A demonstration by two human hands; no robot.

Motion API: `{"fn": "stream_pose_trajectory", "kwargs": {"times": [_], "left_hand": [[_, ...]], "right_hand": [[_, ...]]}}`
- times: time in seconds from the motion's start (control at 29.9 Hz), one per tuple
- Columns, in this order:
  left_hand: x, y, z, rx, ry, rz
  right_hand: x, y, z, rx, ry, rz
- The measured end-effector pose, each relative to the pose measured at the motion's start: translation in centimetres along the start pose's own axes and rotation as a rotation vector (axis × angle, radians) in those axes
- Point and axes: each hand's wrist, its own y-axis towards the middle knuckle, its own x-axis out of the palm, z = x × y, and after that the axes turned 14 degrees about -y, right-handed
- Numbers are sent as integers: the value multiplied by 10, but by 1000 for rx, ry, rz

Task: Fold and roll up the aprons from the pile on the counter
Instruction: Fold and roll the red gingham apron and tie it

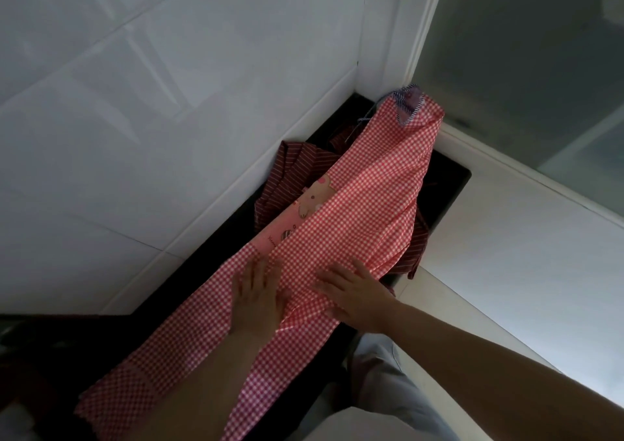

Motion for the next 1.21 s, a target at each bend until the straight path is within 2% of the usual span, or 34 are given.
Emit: {"fn": "stream_pose_trajectory", "kwargs": {"times": [0.07,0.17,0.23,0.27,0.4,0.5,0.64,0.77,0.97,1.04,1.1,1.21], "left_hand": [[0,-5,-13,137,14,71],[4,-11,-5,525,-42,199],[9,-17,15,629,-17,177],[13,-18,25,591,-10,114],[21,-21,47,123,-18,-245],[25,-22,59,47,86,-293],[27,-31,82,-57,91,-321],[34,-30,91,-137,77,-339],[36,-22,84,-154,58,-295],[28,-18,80,-44,155,-341],[19,-14,74,109,175,-318],[-2,-1,56,-22,-320,-251]], "right_hand": [[8,-4,9,-29,-14,-49],[11,-3,16,-47,-38,-91],[11,-1,17,-63,-52,-118],[11,1,19,-80,-64,-105],[6,8,33,-165,-104,-131],[1,11,51,-202,-110,-127],[-12,20,60,-235,-130,-216],[-16,22,61,-224,-149,-215],[-18,24,68,-277,-175,-107],[-23,29,69,-303,-189,-107],[-29,34,69,-331,-189,-93],[-40,42,66,-263,-61,-123]]}}
